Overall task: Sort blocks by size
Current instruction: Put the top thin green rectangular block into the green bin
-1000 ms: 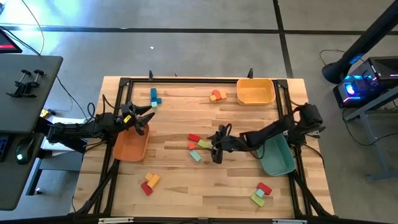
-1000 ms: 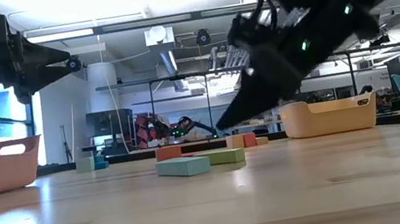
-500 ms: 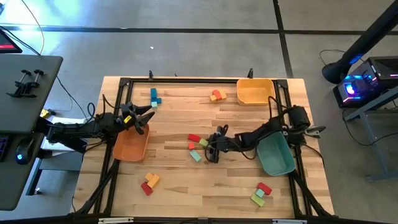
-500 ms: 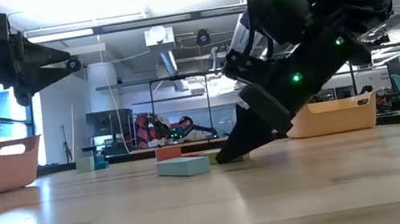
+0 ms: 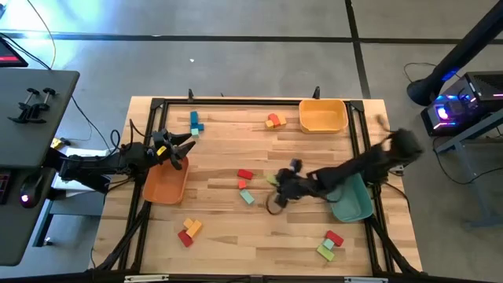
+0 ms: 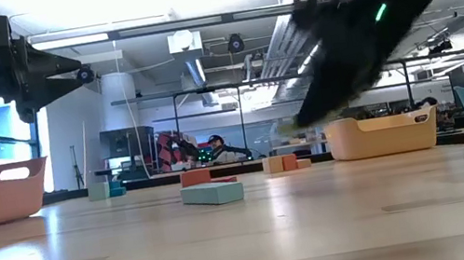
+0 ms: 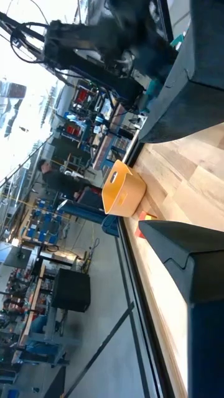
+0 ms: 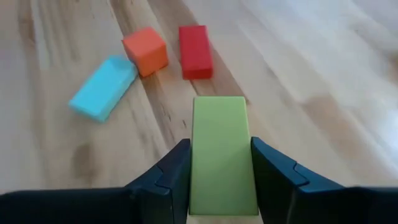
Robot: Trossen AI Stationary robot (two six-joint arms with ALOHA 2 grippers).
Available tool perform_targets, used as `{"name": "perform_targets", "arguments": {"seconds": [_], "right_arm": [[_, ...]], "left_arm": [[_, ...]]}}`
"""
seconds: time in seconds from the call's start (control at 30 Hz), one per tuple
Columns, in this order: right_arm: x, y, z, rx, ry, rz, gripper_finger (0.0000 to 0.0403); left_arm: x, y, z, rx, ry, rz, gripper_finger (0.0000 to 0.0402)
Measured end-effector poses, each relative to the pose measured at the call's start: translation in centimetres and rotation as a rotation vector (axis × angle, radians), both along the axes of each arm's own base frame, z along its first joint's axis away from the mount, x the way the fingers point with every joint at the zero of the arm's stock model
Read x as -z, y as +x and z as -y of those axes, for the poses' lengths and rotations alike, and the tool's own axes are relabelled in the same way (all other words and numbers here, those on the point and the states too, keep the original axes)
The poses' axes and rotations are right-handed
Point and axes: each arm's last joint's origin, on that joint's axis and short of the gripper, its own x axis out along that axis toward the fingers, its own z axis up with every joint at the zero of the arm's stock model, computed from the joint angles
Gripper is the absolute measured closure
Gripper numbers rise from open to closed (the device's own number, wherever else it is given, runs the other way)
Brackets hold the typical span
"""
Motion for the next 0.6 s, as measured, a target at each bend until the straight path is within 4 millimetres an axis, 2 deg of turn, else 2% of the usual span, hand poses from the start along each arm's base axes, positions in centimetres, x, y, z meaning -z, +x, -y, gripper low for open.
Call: {"name": "perform_targets", "arguments": {"seconds": [0.17,0.27,0.37,0.43,0.6], "right_arm": [[-5.9,-4.6,-3.0,0.084,0.059,-0.051,0.0276],[-7.6,-7.6,-3.6,0.177,0.114,-0.111,0.0276],[-8.1,-10.5,-3.5,0.333,0.206,-0.194,0.0276],[-7.6,-12.0,-3.5,0.449,0.282,-0.266,0.0276],[-5.5,-13.7,-3.2,0.7,0.393,-0.362,0.0276]], "left_arm": [[0.0,0.0,0.0,0.0,0.0,0.0,0.0202],[0.0,0.0,0.0,0.0,0.0,0.0,0.0202],[0.0,0.0,0.0,0.001,0.0,-0.002,0.0202],[0.0,0.0,0.0,0.0,0.0,-0.003,0.0202],[0.0,0.0,0.0,0.0,0.002,-0.006,0.0202]]}}
